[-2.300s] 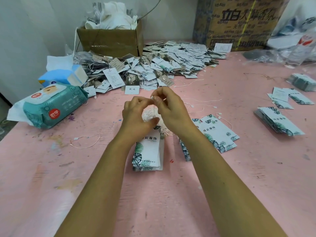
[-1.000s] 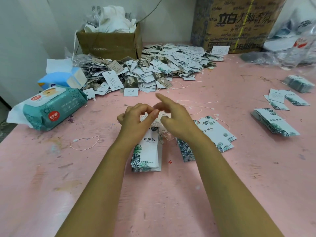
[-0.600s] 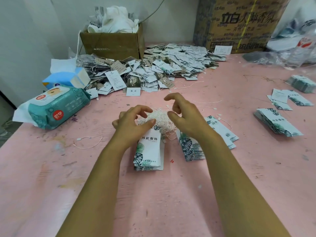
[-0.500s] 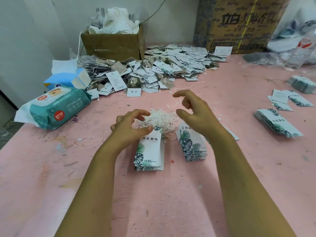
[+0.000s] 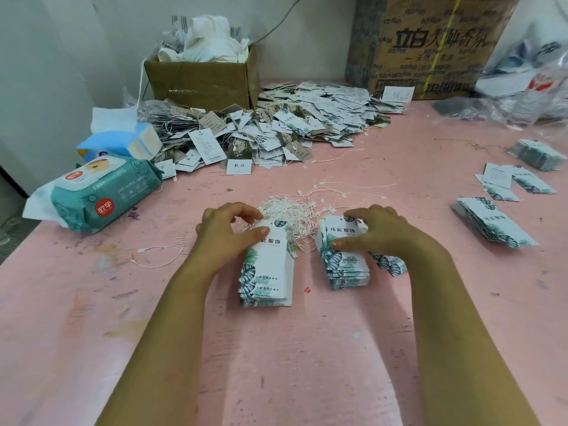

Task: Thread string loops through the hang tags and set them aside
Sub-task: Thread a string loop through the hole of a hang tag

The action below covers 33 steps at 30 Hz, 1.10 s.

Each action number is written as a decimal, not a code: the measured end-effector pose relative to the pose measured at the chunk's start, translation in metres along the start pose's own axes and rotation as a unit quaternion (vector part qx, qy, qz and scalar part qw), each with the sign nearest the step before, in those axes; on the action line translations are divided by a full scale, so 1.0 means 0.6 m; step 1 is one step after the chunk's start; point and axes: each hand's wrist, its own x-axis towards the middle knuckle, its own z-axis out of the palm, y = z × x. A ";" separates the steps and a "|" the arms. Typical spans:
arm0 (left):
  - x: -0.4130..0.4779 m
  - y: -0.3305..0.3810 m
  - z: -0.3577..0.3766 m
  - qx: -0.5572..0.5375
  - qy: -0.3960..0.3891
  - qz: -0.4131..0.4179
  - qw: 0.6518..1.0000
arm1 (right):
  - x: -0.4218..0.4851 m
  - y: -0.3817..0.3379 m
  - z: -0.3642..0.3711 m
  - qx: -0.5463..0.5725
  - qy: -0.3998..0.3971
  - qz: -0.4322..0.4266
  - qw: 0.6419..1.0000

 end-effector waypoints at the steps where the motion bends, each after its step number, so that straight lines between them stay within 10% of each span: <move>1: 0.000 0.001 0.001 -0.003 0.001 0.002 1.000 | 0.001 -0.001 0.001 0.014 0.008 -0.002 1.000; 23: 0.003 0.003 0.013 -0.100 0.000 -0.041 0.994 | 0.005 -0.008 0.001 0.417 0.111 -0.003 0.902; 33: 0.004 0.023 0.011 -0.242 0.045 -0.017 0.969 | -0.011 -0.040 -0.006 0.410 0.120 -0.072 0.901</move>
